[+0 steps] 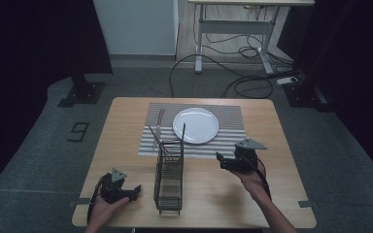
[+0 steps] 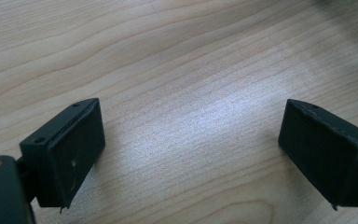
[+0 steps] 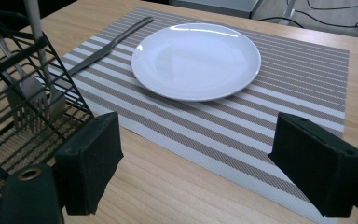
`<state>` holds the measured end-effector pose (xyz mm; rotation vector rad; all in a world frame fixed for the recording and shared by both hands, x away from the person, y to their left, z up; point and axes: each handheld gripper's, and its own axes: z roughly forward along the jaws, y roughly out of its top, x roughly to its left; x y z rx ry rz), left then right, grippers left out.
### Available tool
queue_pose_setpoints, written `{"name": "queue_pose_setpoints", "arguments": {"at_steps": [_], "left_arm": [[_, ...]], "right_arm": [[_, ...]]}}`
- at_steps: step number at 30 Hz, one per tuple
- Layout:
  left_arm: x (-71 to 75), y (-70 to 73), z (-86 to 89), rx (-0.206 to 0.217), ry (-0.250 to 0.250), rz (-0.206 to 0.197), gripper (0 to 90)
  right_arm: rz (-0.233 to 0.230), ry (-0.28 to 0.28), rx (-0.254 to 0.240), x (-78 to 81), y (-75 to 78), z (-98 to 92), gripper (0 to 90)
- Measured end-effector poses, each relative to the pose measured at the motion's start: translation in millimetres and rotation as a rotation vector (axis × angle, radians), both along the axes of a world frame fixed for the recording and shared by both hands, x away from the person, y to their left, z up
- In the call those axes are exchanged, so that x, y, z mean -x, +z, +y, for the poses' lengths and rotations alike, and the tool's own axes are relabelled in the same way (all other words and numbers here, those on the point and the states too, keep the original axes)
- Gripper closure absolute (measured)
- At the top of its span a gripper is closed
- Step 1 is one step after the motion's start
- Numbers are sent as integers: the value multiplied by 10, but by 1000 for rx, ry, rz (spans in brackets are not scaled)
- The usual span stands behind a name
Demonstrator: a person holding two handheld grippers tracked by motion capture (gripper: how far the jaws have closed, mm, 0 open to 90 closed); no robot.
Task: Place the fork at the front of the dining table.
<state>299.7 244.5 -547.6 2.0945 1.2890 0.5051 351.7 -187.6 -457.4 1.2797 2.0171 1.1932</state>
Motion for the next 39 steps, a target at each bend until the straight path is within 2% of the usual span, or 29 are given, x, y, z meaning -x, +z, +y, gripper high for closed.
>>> {"name": "queue_pose_setpoints", "arguments": {"at_steps": [20,39], "left_arm": [[0,0,0,0,-1,1,68],[-2,1,5,-1,-8,2,68]], "right_arm": [[-10,42,-12,-117,111,333,174],[-27,113,-22,-203,188,694,264]]}}
